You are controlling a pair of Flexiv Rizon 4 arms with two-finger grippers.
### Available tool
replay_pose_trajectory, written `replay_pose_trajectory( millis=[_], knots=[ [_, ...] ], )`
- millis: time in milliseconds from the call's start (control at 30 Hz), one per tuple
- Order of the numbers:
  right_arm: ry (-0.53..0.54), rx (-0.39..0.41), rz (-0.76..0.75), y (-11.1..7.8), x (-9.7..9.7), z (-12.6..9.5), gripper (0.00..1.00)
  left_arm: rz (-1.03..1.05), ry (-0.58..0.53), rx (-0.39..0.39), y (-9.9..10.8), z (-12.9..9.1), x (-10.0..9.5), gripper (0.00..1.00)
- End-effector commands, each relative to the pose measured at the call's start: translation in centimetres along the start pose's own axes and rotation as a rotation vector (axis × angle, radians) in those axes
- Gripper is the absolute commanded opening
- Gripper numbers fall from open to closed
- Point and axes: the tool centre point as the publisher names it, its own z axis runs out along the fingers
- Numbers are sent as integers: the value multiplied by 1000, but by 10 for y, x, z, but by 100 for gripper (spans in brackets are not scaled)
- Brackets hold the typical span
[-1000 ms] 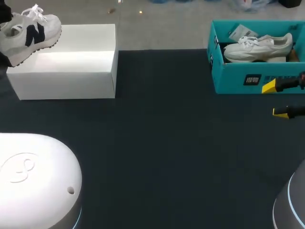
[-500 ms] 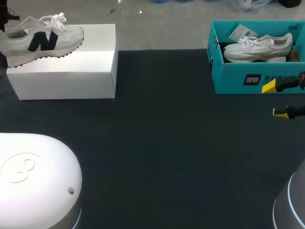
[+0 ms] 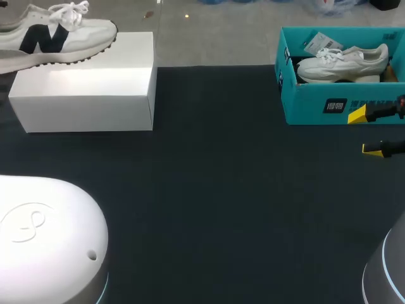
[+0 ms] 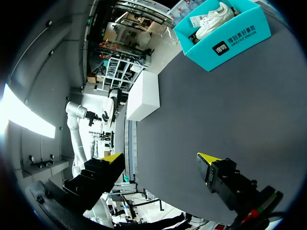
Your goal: Take the shoe out of the shoebox, open the shoe tongue, remove and reinsert the insole, then place the shoe into the shoebox
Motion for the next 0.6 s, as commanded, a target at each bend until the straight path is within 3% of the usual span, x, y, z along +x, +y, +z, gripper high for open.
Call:
replay_pose_trajectory(
  millis=[33,467,533,600],
  knots=[
    [-1,-1,1,-1,0,0,100,749,98,179,0,-5,2,0],
    [-1,-1,1,-1,0,0,100,749,98,179,0,-5,2,0],
    [-1,-1,1,-1,0,0,100,658,182,59,8,5,1,0],
    [-1,-1,1,-1,0,0,100,561,104,-13,21,6,2,0]
  ],
)
